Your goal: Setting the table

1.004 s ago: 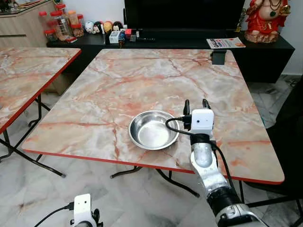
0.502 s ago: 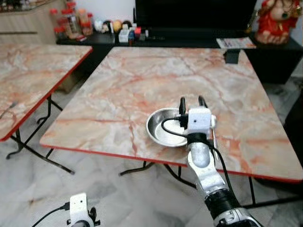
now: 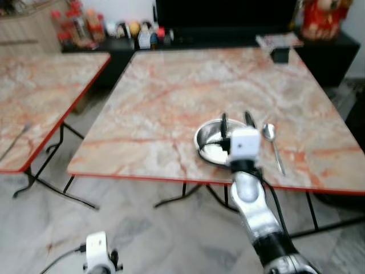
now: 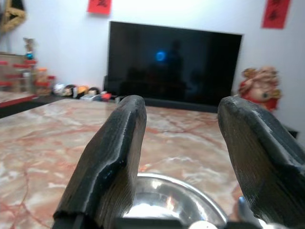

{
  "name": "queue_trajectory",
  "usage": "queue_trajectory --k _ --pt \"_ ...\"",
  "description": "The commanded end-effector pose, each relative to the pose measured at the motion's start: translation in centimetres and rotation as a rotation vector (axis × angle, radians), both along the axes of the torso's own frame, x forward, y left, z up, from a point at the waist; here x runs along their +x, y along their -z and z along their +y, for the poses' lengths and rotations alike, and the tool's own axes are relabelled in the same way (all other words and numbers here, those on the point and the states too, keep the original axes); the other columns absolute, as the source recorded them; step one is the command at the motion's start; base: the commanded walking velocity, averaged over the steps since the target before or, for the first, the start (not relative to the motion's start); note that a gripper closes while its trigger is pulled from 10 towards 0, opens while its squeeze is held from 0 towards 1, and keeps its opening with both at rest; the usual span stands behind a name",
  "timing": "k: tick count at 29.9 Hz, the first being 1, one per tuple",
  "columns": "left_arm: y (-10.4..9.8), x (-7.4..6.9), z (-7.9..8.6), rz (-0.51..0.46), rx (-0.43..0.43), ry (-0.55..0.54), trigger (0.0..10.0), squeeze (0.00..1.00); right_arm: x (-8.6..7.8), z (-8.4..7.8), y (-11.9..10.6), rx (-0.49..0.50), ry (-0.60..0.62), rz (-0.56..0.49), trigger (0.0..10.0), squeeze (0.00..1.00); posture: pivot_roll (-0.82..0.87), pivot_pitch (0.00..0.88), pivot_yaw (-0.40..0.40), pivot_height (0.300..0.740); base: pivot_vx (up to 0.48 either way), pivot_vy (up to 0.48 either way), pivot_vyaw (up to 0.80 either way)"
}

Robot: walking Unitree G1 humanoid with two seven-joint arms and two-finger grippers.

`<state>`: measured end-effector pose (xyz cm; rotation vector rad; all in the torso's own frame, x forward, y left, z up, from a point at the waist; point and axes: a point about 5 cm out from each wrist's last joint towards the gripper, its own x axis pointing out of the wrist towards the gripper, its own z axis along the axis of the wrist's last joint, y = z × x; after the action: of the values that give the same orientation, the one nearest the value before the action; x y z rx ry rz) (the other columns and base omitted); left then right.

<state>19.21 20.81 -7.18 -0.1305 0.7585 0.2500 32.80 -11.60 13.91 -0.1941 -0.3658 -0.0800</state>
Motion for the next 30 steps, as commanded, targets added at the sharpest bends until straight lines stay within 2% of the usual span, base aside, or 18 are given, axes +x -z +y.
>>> queue_trajectory --k 1,21,30 --pt "0.0 -0.2 0.8 0.002 0.018 -0.014 10.0 0.00 0.0 1.1 -0.6 0.003 -0.037 -0.019 10.0 0.00 -0.04 0.000 0.048 0.732 0.000 0.371 0.00" --pt "0.0 -0.3 0.8 0.004 0.020 -0.016 10.0 0.00 -0.1 1.4 -0.7 -0.026 -0.062 -0.019 10.0 0.00 -0.04 0.000 0.044 0.732 0.000 0.369 0.00" --pt "0.0 -0.3 0.8 0.004 0.022 -0.016 10.0 0.00 0.1 1.1 0.2 -0.038 -0.069 0.026 10.0 0.00 -0.04 0.000 0.042 0.732 0.000 0.368 0.00"
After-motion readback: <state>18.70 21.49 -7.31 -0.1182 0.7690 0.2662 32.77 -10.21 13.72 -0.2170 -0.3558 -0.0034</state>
